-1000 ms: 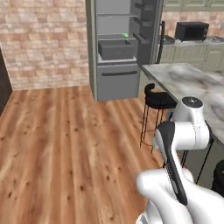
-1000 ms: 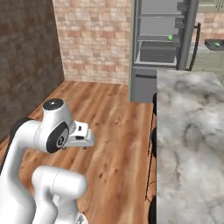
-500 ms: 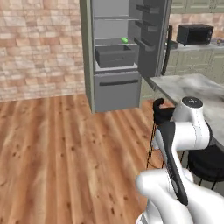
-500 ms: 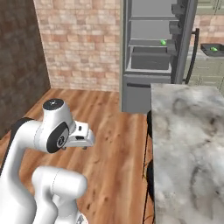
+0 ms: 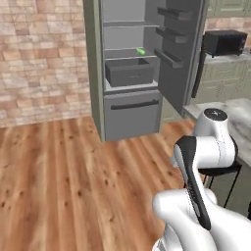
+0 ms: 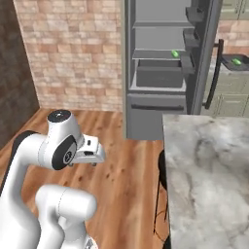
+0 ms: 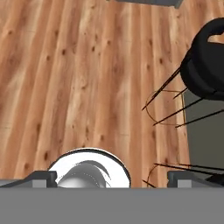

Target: Place one corn and one chicken drumstick in each tupperware on the nearby counter, to pack two identical lunches.

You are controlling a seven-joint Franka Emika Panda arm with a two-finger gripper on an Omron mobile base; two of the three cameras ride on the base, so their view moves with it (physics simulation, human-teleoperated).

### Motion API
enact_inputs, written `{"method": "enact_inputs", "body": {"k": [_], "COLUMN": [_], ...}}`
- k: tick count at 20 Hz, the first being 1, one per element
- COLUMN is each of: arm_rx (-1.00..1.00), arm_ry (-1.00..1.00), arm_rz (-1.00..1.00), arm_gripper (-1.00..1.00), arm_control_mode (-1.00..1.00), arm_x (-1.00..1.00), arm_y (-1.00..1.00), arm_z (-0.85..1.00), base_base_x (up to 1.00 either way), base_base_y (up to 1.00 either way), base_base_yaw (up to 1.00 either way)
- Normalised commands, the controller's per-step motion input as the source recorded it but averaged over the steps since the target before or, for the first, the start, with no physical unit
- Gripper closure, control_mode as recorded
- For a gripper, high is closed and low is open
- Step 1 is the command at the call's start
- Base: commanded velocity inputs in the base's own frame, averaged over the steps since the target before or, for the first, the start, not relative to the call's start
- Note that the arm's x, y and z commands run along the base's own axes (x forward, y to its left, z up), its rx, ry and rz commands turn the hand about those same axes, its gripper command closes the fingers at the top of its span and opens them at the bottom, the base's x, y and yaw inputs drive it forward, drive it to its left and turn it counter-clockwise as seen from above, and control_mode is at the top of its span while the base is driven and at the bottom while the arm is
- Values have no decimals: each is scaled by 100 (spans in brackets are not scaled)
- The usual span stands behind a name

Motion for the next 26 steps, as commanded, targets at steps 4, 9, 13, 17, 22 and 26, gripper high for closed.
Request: {"method": "enact_inputs", "body": {"k": [4, 9, 13, 17, 22, 26], "arm_rx": [0, 0, 0, 0, 0, 0], "arm_ry": [0, 0, 0, 0, 0, 0], "arm_rz": [0, 0, 0, 0, 0, 0], "arm_gripper": [-100, -100, -100, -100, -100, -100], "arm_control_mode": [100, 100, 100, 100, 100, 100], "arm_x": [0, 0, 0, 0, 0, 0], "arm_y": [0, 0, 0, 0, 0, 0], "arm_z": [0, 0, 0, 0, 0, 0], "base_base_x": [100, 100, 100, 100, 100, 92], "base_base_y": [0, 0, 0, -4, -17, -32], "base_base_yaw": [-11, -10, -9, -6, -3, -3]}}
